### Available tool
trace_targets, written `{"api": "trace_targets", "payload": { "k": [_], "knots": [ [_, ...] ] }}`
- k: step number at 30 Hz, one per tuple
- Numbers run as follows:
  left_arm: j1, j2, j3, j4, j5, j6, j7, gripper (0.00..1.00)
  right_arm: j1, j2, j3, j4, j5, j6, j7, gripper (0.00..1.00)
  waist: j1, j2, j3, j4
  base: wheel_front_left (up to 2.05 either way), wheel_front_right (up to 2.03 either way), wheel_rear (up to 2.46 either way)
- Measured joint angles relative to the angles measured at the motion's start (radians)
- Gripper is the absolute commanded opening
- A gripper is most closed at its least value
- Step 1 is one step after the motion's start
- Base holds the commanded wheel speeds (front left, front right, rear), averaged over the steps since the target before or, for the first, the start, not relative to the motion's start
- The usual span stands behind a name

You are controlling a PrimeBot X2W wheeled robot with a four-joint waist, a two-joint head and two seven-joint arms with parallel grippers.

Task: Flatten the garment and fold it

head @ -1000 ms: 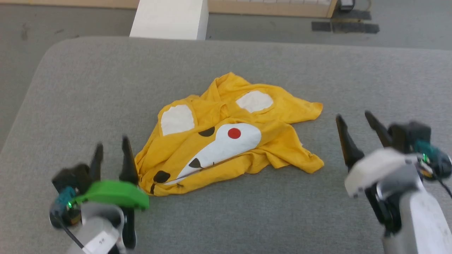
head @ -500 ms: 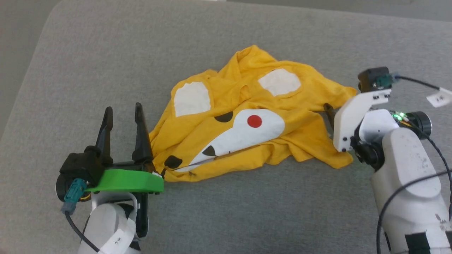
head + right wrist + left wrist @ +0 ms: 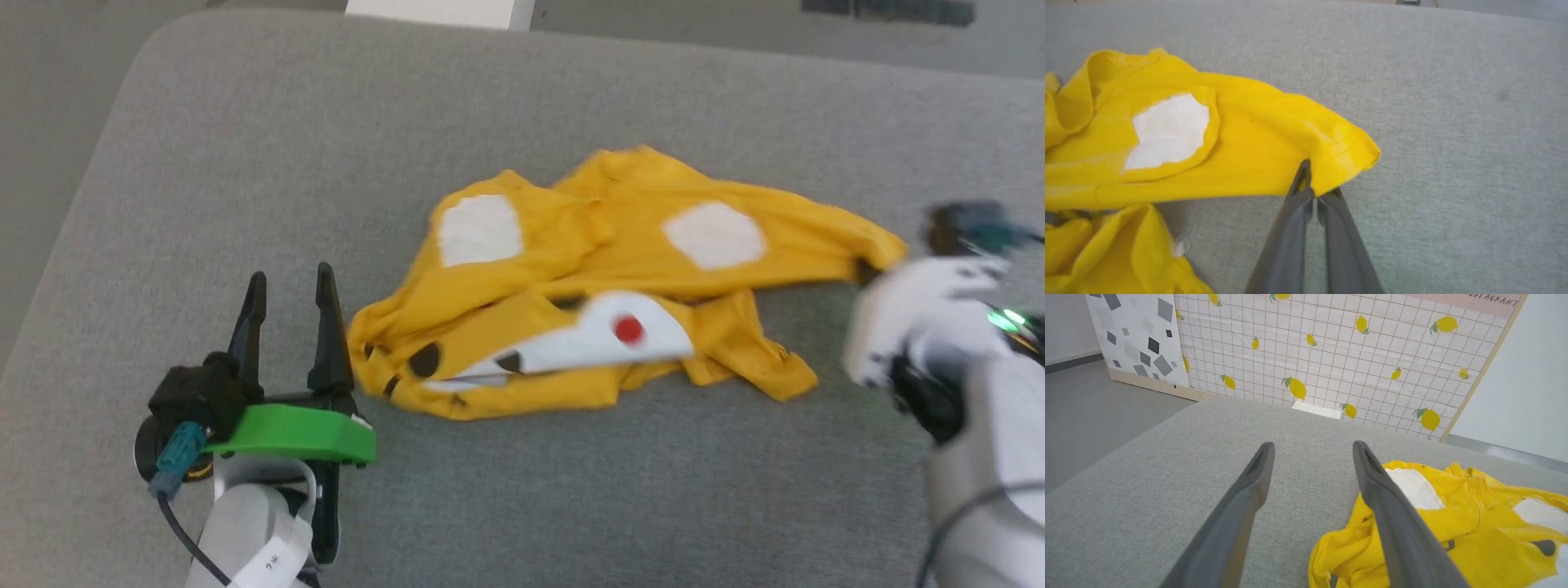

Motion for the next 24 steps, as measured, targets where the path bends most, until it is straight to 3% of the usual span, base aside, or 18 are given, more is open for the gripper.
{"api": "trace_targets", "payload": {
  "k": [9, 14, 19, 20, 21, 22, 23, 24],
  "knots": [
    [0.031, -0.001, 0.001, 0.026, 0.008, -0.019, 0.0, 1.0, 0.299, 0.012, -0.238, -0.293, -0.005, 0.0, 0.049, 0.0, 0.0, 0.0, -0.072, -0.075, 0.0, 0.0, 0.0],
    [0.032, -0.001, -0.006, 0.04, 0.012, -0.026, 0.0, 1.0, 0.403, 0.023, -0.322, -0.34, -0.004, 0.0, 0.065, 0.0, 0.0, 0.0, -0.095, -0.119, 0.0, 0.0, 0.0],
    [0.03, -0.001, -0.005, 0.05, 0.013, -0.026, 0.0, 1.0, 0.445, 0.026, -0.329, -0.334, 0.068, 0.0, 0.036, 0.0, 0.0, 0.0, -0.107, -0.158, 0.0, 0.0, 0.0],
    [0.03, -0.001, -0.006, 0.054, 0.013, -0.026, 0.0, 1.0, 0.449, 0.026, -0.326, -0.333, 0.077, 0.0, 0.027, 0.24, 0.0, 0.0, -0.108, -0.165, 0.0, 0.0, 0.0],
    [0.027, -0.001, -0.009, 0.061, 0.013, -0.026, 0.0, 1.0, 0.452, 0.026, -0.322, -0.334, 0.086, 0.0, 0.012, 0.35, -0.0001, 0.0, -0.109, -0.172, 0.0, 0.0, 0.0],
    [0.022, -0.001, -0.011, 0.068, 0.013, -0.026, 0.0, 1.0, 0.455, 0.026, -0.319, -0.334, 0.091, 0.0, -0.006, 0.93, 0.0, 0.0, -0.11, -0.179, 0.0, 0.0, 0.0],
    [0.018, -0.001, -0.014, 0.074, 0.011, -0.026, 0.0, 1.0, 0.456, 0.026, -0.318, -0.334, 0.092, 0.0, -0.014, 1.0, -0.0001, 0.0, -0.11, -0.183, 0.0, 0.0, 0.0],
    [0.007, -0.001, -0.017, 0.087, 0.005, -0.025, 0.0, 1.0, 0.458, 0.026, -0.317, -0.333, 0.096, 0.0, -0.033, 1.0, 0.0, 0.0, -0.11, -0.191, 0.0, 0.0, 0.0]
  ]
}}
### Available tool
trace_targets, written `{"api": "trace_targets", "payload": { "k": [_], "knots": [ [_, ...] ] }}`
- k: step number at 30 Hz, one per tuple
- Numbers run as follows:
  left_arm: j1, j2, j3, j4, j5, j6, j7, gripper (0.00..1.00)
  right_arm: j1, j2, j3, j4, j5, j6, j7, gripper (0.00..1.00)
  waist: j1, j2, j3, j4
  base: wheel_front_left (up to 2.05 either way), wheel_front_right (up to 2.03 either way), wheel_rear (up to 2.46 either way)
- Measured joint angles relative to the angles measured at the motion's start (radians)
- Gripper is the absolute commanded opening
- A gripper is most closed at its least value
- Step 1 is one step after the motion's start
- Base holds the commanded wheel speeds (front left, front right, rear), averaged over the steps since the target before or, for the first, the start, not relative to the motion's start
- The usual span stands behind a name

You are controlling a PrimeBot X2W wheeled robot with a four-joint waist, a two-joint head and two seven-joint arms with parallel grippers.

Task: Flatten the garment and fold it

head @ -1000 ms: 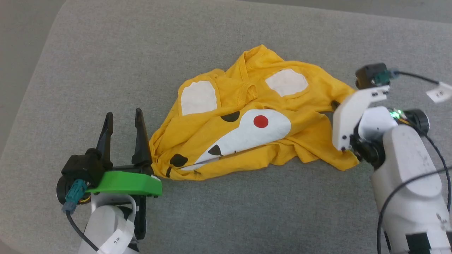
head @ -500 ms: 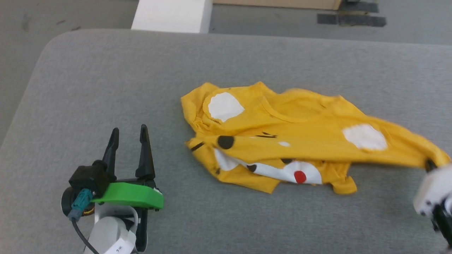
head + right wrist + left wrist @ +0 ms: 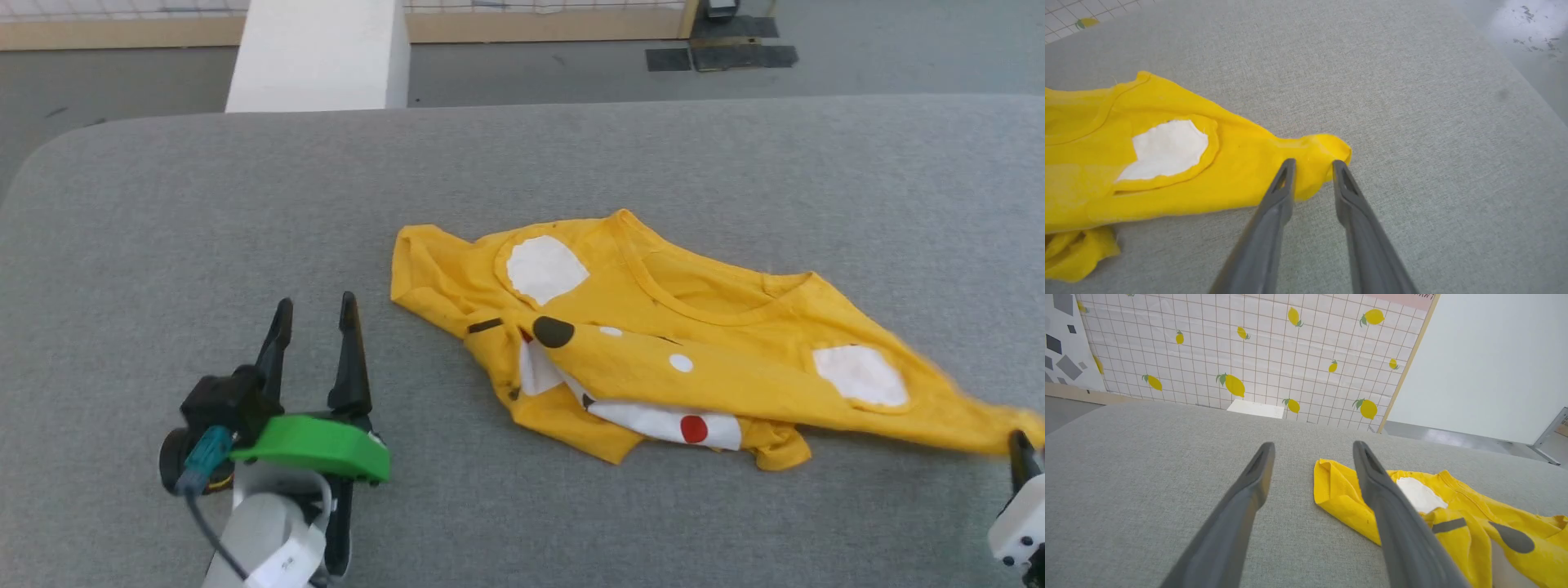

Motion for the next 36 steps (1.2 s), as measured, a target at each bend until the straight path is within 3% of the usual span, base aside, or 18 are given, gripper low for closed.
{"api": "trace_targets", "payload": {
  "k": [5, 11, 22, 33, 34, 35, 36],
  "knots": [
    [-0.099, 0.002, -0.026, 0.122, 0.002, 0.007, 0.03, 1.0, 0.002, -0.002, 0.062, -0.036, -0.006, 0.0, -0.139, 1.0, 0.0, 0.0, 0.005, -0.024, 0.0, 0.0, 0.0],
    [-0.305, 0.052, -0.068, 0.271, 0.049, 0.003, 0.214, 1.0, 0.003, -0.001, 0.174, -0.086, -0.016, 0.0, -0.258, 1.0, 0.0, 0.0, 0.031, -0.05, 0.0, 0.0, 0.0],
    [-0.609, 0.139, -0.125, 0.551, 0.061, -0.06, 0.625, 1.0, -0.006, -0.001, 0.327, -0.094, 0.006, 0.0, -0.296, 1.0, 0.0, 0.0, 0.109, -0.123, 0.0, 0.0, 0.0],
    [-0.72, 0.206, -0.146, 0.653, 0.035, -0.081, 0.948, 1.0, -0.033, -0.001, 0.369, -0.08, 0.03, 0.0, -0.304, 1.0, 0.0, 0.0, 0.166, -0.204, 0.0, 0.0, 0.0],
    [-0.726, 0.211, -0.147, 0.65, 0.029, -0.083, 0.973, 0.64, -0.033, -0.001, 0.368, -0.08, 0.031, 0.0, -0.304, 1.0, 0.0, 0.0, 0.17, -0.208, 0.0, 0.0, 0.0],
    [-0.729, 0.216, -0.15, 0.644, 0.026, -0.088, 0.993, 0.21, -0.033, -0.001, 0.367, -0.079, 0.031, 0.0, -0.304, 1.0, 0.0, 0.0, 0.173, -0.212, 0.0, 0.0, 0.0],
    [-0.729, 0.22, -0.152, 0.637, 0.021, -0.091, 1.005, 0.0, -0.033, -0.001, 0.365, -0.078, 0.031, 0.0, -0.304, 1.0, 0.0, 0.0, 0.175, -0.215, 0.0, 0.0, 0.0]
  ]
}}
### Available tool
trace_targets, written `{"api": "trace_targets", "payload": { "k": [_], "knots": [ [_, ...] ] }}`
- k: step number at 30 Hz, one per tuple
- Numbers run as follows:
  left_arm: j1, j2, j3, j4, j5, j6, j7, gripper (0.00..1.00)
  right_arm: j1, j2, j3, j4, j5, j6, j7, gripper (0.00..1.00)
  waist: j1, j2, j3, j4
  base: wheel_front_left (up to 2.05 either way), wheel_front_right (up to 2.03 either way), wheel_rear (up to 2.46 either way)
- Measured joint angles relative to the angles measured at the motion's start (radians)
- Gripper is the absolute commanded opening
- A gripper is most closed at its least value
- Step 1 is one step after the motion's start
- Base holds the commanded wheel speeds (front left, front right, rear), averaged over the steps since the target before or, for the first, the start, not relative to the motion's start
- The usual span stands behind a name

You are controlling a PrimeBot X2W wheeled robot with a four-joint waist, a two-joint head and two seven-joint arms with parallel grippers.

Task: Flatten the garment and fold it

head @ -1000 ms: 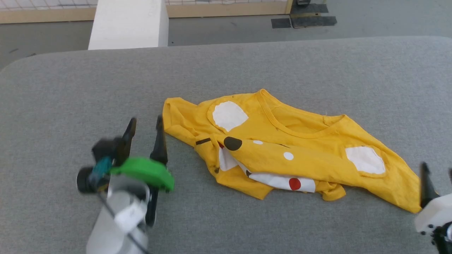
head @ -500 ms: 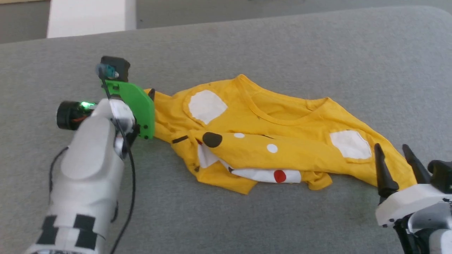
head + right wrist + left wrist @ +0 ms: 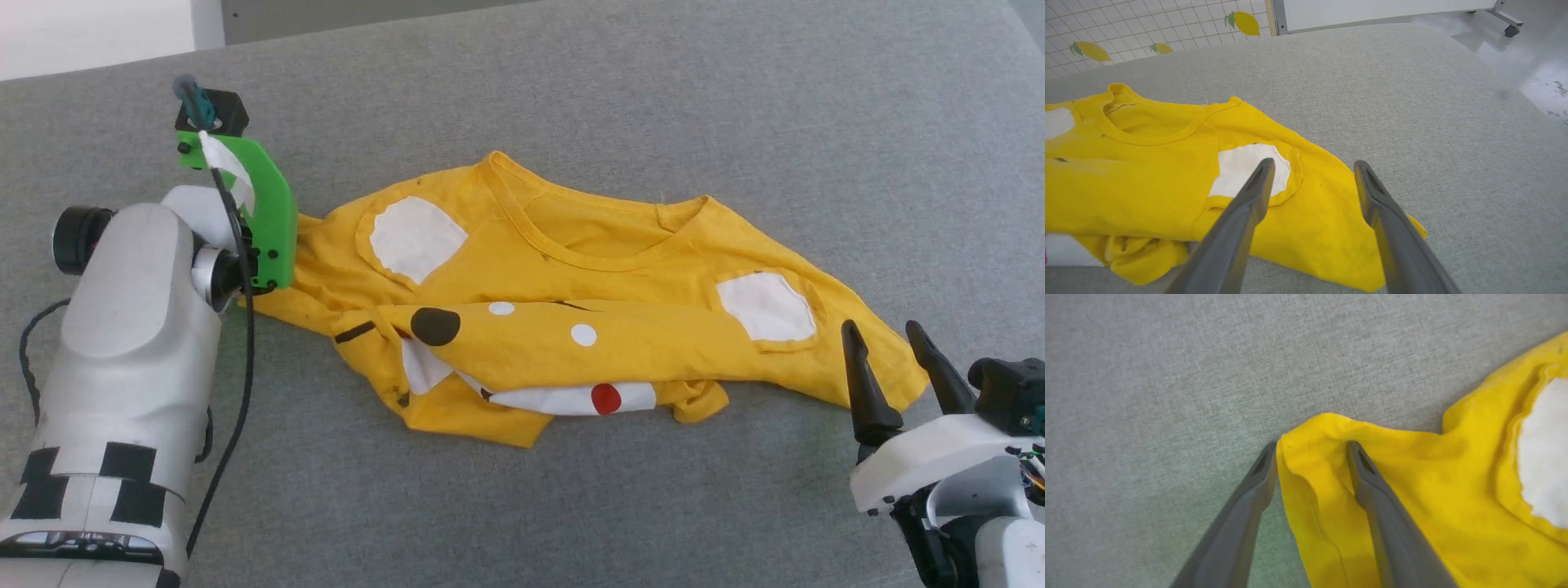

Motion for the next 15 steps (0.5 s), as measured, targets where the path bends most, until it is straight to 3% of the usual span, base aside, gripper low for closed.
{"api": "trace_targets", "payload": {
  "k": [7, 11, 12, 13, 15],
  "knots": [
    [0.023, 0.016, -0.02, -0.078, -0.056, -0.008, 0.011, 0.0, -0.043, -0.001, -0.089, 0.044, -0.049, 0.0, 0.06, 1.0, 0.0, 0.0, 0.004, 0.007, 0.0, 0.0, 0.0],
    [0.053, 0.026, -0.032, -0.12, -0.067, -0.009, 0.006, 0.0, -0.091, -0.001, -0.187, 0.119, -0.061, 0.0, 0.202, 1.0, 0.0, 0.0, -0.001, 0.025, 0.0, 0.0, 0.0],
    [0.06, 0.029, -0.035, -0.129, -0.071, -0.011, 0.006, 0.0, -0.104, -0.002, -0.203, 0.14, -0.062, 0.0, 0.25, 1.0, 0.0, 0.0, -0.002, 0.03, 0.0, 0.0, 0.0],
    [0.078, 0.035, -0.046, -0.155, -0.091, -0.012, 0.006, 0.0, -0.132, -0.001, -0.219, 0.182, -0.076, 0.0, 0.373, 1.0, 0.0, 0.0, -0.006, 0.046, 0.0, 0.0, 0.0],
    [0.089, 0.036, -0.055, -0.173, -0.1, -0.012, 0.003, 0.0, -0.155, -0.001, -0.224, 0.202, -0.082, 0.0, 0.439, 1.0, 0.0, 0.0, -0.008, 0.056, 0.0, 0.0, 0.0]
  ]
}}
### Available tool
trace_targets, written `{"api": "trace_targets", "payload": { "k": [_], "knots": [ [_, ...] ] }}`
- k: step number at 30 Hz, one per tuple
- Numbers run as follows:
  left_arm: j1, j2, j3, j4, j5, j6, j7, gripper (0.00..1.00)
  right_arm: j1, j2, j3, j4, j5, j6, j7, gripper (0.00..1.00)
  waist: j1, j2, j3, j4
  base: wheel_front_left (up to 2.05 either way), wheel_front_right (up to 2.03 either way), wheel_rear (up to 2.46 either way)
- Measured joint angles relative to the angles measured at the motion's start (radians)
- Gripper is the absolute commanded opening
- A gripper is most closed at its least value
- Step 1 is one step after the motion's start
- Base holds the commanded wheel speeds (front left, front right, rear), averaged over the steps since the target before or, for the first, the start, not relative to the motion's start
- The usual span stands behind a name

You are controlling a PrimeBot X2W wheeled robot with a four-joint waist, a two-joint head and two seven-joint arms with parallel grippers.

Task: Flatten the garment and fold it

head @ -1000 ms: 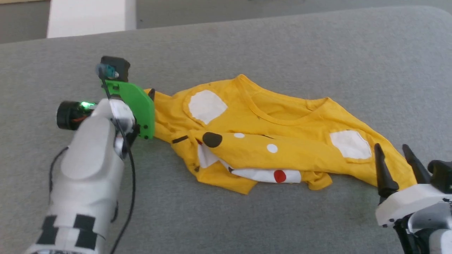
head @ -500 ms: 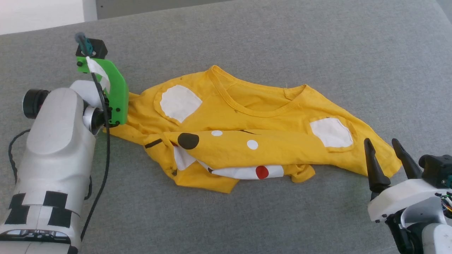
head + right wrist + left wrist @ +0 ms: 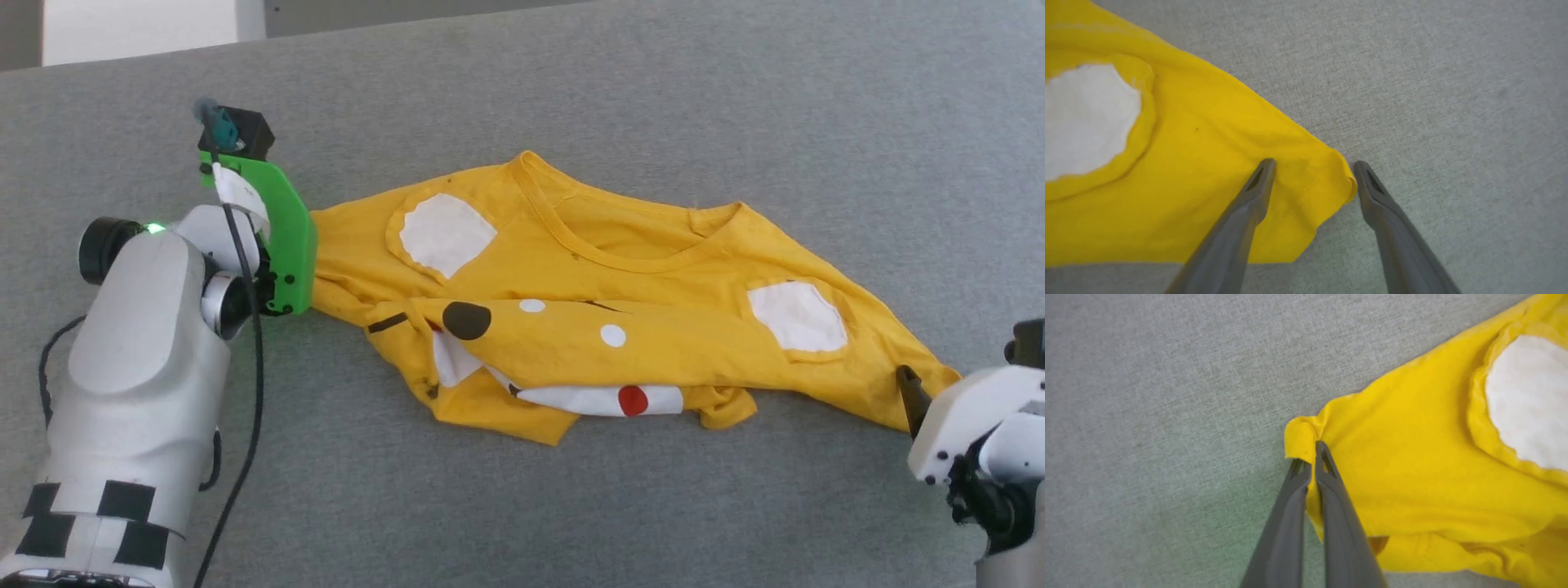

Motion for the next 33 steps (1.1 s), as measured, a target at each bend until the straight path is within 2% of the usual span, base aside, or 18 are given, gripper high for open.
{"api": "trace_targets", "payload": {
  "k": [4, 5, 6, 7, 8, 11, 15, 19, 25, 28, 33],
  "knots": [
    [0.015, 0.002, -0.014, -0.023, -0.019, 0.0, -0.006, 0.0, -0.047, -0.005, -0.018, 0.025, -0.017, 0.0, 0.118, 1.0, 0.0, -0.0001, 0.002, 0.014, 0.0, 0.0, 0.0],
    [0.015, 0.003, -0.021, -0.028, -0.021, 0.0, -0.006, 0.0, -0.056, -0.008, -0.019, 0.029, -0.018, 0.0, 0.142, 0.81, 0.0, 0.0, 0.003, 0.016, 0.0, 0.0, 0.0],
    [0.015, 0.005, -0.028, -0.031, -0.027, 0.0, -0.009, 0.0, -0.063, -0.011, -0.018, 0.032, -0.018, 0.0, 0.167, 0.42, 0.0, -0.0001, 0.004, 0.018, 0.0, 0.0, 0.0],
    [0.016, 0.007, -0.033, -0.033, -0.033, 0.0, -0.012, 0.0, -0.068, -0.012, -0.015, 0.033, -0.018, 0.0, 0.189, 0.25, 0.0, -0.0001, 0.004, 0.019, 0.0, 0.0, 0.0],
    [0.018, 0.011, -0.04, -0.037, -0.043, 0.0, -0.015, 0.0, -0.072, -0.016, -0.011, 0.031, -0.019, 0.0, 0.214, 0.0, 0.0, 0.0, 0.004, 0.02, 0.0, 0.0, 0.0],
    [0.022, 0.039, -0.099, -0.063, -0.046, 0.0, -0.031, 0.0, -0.078, -0.02, 0.007, 0.006, -0.036, 0.0, 0.28, 0.0, 0.0, 0.0, 0.002, 0.022, 0.0, 0.0, 0.0],
    [0.017, 0.084, -0.155, -0.102, -0.065, -0.001, -0.122, 0.0, -0.079, -0.031, 0.037, -0.045, -0.065, 0.0, 0.305, 0.0, 0.0, 0.0, -0.004, 0.022, 0.0, 0.0, 0.0],
    [-0.03, 0.119, -0.164, -0.124, -0.087, -0.001, -0.221, 0.0, -0.106, -0.091, 0.077, -0.103, -0.082, 0.0, 0.302, 0.0, 0.0, 0.0, -0.015, 0.02, 0.0, 0.0, 0.0],
    [-0.158, 0.169, -0.133, -0.136, -0.073, 0.002, -0.34, 0.0, -0.268, -0.189, 0.156, -0.168, -0.085, 0.0, 0.258, 0.0, 0.0, 0.0, -0.003, 0.019, 0.0, 0.0, 0.0],
    [-0.231, 0.19, -0.105, -0.146, -0.056, 0.028, -0.391, 0.0, -0.391, -0.219, 0.201, -0.162, -0.085, 0.0, 0.221, 0.0, 0.0, 0.0, 0.018, 0.017, 0.0, 0.0, 0.0],
    [-0.384, 0.225, -0.04, -0.175, -0.029, 0.104, -0.474, 0.0, -0.658, -0.25, 0.256, -0.112, -0.088, 0.0, 0.156, 0.0, 0.0001, 0.0, 0.073, 0.014, 0.0, 0.0, 0.0]
  ]
}}
